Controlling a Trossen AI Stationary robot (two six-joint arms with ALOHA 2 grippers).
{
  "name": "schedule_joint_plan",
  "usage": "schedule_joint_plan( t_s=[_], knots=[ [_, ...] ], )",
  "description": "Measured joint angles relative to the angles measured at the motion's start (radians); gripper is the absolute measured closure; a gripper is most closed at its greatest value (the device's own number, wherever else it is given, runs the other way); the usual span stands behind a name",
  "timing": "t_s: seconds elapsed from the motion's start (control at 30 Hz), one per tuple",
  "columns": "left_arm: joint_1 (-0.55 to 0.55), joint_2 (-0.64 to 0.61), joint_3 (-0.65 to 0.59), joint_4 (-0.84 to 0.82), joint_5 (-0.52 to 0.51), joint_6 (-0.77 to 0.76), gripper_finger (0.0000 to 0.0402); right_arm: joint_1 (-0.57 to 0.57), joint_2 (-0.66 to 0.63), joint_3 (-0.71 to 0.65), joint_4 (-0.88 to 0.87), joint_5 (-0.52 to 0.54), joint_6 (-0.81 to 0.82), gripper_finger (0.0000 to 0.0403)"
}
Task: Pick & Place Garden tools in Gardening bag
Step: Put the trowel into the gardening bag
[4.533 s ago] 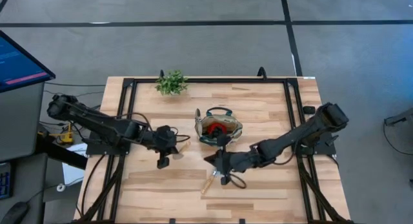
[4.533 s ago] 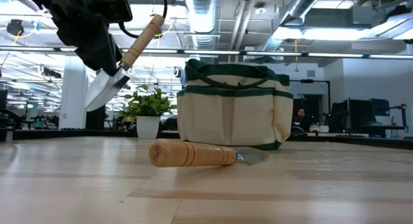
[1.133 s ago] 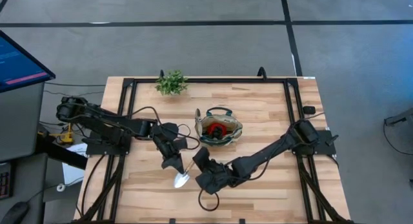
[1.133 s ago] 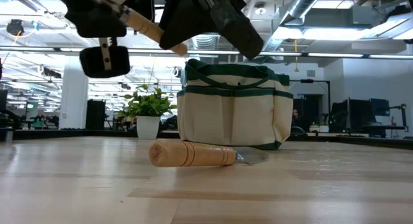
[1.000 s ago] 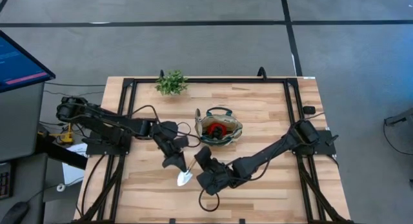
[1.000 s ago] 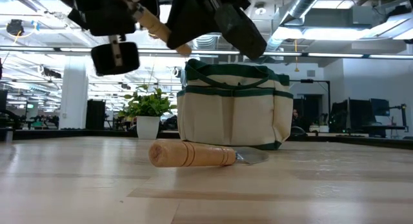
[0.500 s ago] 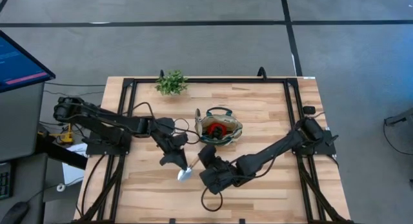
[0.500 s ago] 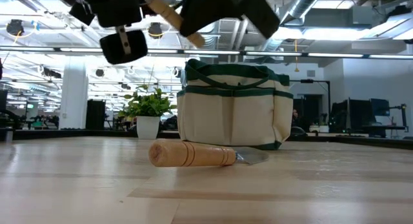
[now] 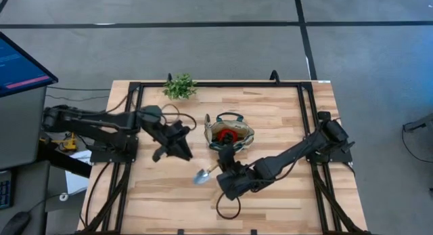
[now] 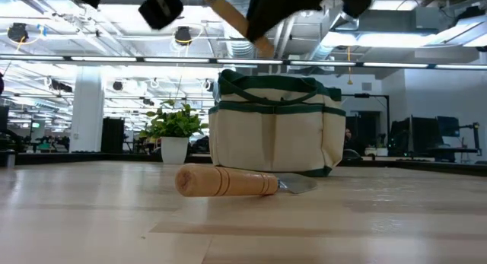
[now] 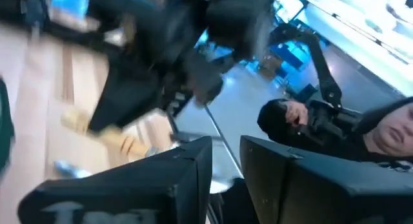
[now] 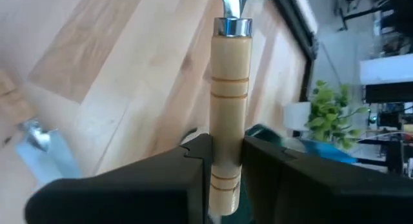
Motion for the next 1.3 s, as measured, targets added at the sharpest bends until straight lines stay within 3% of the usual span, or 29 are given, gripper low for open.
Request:
schedule_joint_plan(
  t_s=[0.13, 0.33, 0.57, 0.87, 1.13, 1.3],
  knots=[
    [0.010, -0.052, 0.000, -0.011, -0.012, 0.088, 0.0332, 0.003, 0.002, -0.001, -0.015, -0.031, 0.055, 0.0352],
    [-0.004, -0.071, -0.005, -0.012, -0.049, 0.336, 0.0331, 0.007, -0.045, 0.001, -0.042, -0.136, 0.142, 0.0352],
    [-0.046, -0.058, -0.051, -0.017, -0.189, 0.514, 0.0331, 0.002, -0.168, -0.060, -0.039, -0.157, 0.222, 0.0352],
    [-0.126, -0.035, -0.076, 0.027, -0.424, 0.696, 0.0331, -0.045, -0.454, -0.486, 0.422, -0.313, 0.227, 0.0352],
    [-0.137, 0.097, -0.075, 0.328, -0.487, 0.763, 0.0331, -0.159, -0.675, -0.879, 0.817, -0.526, 0.217, 0.0352],
    [-0.128, 0.223, -0.075, 0.477, -0.584, 0.763, 0.0323, -0.212, -0.718, -0.991, 0.925, -0.635, 0.246, 0.0352]
  ],
)
